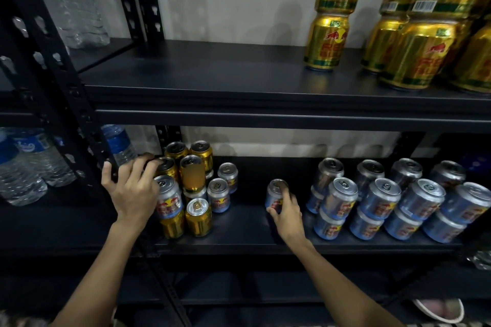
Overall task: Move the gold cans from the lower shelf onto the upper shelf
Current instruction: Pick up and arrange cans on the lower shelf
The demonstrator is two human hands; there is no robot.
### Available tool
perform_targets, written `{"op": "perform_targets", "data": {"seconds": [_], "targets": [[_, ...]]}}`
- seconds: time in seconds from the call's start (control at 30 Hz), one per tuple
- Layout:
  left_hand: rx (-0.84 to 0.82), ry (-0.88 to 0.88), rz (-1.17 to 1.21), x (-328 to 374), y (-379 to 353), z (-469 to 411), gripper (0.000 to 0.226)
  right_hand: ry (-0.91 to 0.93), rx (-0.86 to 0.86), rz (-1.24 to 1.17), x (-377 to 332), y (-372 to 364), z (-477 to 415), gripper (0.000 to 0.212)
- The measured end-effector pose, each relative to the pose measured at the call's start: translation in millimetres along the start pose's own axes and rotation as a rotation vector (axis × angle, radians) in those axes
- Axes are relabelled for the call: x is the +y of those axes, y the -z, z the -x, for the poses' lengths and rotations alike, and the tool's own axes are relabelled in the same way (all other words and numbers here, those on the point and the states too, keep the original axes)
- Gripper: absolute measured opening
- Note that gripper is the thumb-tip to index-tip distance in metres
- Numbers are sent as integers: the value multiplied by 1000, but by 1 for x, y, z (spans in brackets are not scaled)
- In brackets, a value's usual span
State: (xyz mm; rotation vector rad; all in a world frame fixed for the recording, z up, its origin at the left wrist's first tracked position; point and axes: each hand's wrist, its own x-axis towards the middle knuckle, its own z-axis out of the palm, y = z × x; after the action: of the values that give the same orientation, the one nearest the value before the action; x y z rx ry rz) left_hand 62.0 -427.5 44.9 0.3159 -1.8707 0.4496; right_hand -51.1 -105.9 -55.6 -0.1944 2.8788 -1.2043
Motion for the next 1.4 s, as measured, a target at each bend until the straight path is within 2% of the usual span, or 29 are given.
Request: {"op": "perform_targets", "data": {"seconds": [0.43, 0.53, 0.63, 0.73, 0.8, 0.87, 0.93, 1.0, 1.13, 1.23, 1.4], "targets": [[-6, 1, 0, -1, -2, 1, 25, 32, 11, -31, 8, 3, 3, 78], [-14, 7, -20, -1, -2, 2, 27, 60, 29, -78, 12, -1, 4, 86], [-3, 7, -32, -1, -2, 2, 27, 144, 123, -112, 11, -6, 14, 95], [5, 9, -23, 0, -2, 1, 26, 313, 299, -76, -6, -8, 27, 84], [13, 12, -15, 0, -4, 2, 27, 425, 333, -85, -25, -11, 30, 73], [12, 18, -3, 0, -4, 1, 26, 491, 275, -130, -45, -16, 30, 60], [3, 20, -12, 0, -5, 2, 27, 497, 115, -205, -63, -23, 25, 54], [0, 27, -19, 0, -5, 2, 28, 485, -38, -232, -78, -29, 15, 57], [15, 30, -29, 1, -6, 0, 30, 436, -207, -93, -93, -49, -1, 68], [14, 40, -24, 1, -6, 1, 31, 430, -261, -14, -90, -66, -2, 71], [22, 47, -4, 1, -7, 2, 28, 382, -241, -67, -86, -78, -4, 68]]}}
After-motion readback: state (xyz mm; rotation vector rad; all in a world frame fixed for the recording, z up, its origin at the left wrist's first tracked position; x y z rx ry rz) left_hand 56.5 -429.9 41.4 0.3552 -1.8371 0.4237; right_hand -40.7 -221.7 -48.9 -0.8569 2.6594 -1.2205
